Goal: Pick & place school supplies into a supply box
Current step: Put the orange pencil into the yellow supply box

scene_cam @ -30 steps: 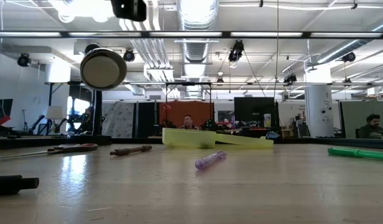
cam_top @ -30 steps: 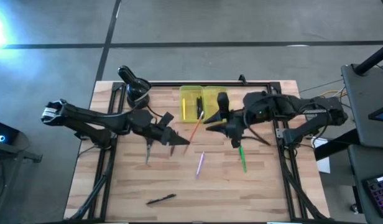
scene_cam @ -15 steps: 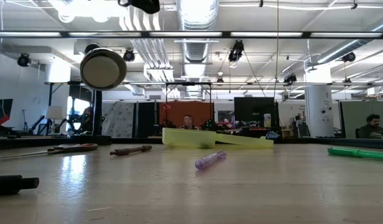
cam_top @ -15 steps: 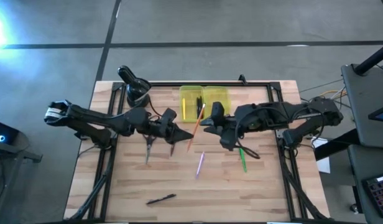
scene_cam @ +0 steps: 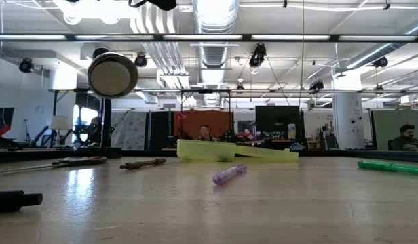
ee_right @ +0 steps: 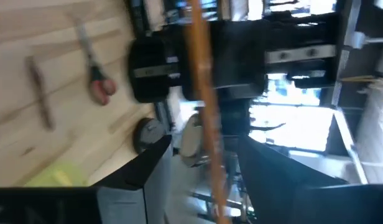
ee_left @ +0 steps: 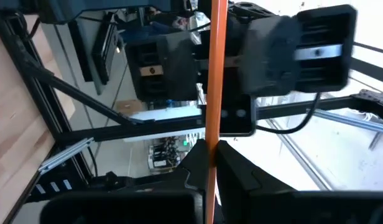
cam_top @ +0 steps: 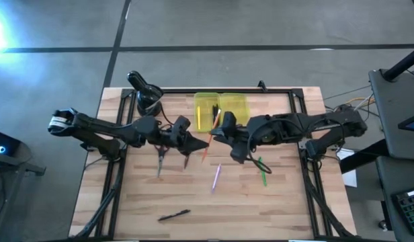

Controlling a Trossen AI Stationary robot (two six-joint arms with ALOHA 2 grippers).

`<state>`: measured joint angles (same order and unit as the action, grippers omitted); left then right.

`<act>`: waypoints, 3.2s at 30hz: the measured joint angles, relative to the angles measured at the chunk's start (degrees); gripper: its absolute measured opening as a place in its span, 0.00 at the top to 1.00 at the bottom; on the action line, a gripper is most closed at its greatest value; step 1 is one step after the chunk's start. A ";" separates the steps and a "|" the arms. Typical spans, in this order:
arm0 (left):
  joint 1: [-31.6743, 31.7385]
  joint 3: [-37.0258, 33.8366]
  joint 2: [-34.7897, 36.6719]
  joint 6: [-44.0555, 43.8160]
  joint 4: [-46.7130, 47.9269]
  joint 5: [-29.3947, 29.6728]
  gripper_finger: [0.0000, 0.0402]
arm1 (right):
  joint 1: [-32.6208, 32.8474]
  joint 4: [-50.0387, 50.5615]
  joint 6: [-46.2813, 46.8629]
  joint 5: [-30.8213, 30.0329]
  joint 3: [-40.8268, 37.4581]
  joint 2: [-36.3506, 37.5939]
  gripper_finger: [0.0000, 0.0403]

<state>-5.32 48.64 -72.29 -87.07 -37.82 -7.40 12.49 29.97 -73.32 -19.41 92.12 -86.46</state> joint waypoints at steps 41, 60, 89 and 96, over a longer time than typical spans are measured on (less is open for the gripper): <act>0.87 -0.15 0.22 11.48 0.39 10.81 0.79 | -0.11 -3.27 6.46 -4.71 0.13 -1.00 0.96; -0.91 9.00 12.36 64.97 37.98 34.11 0.79 | -12.97 7.51 84.56 12.62 -0.80 6.91 0.96; -13.60 16.94 13.31 82.01 50.77 63.06 0.79 | -30.77 -34.86 130.26 10.84 -34.06 -0.20 0.95; -13.53 16.94 13.18 81.93 50.66 64.67 0.79 | -31.83 -33.95 132.55 8.73 -28.38 -9.60 0.95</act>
<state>-18.85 65.58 -59.11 -5.15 12.84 57.27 -19.34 -3.99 59.23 -10.68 63.74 -96.06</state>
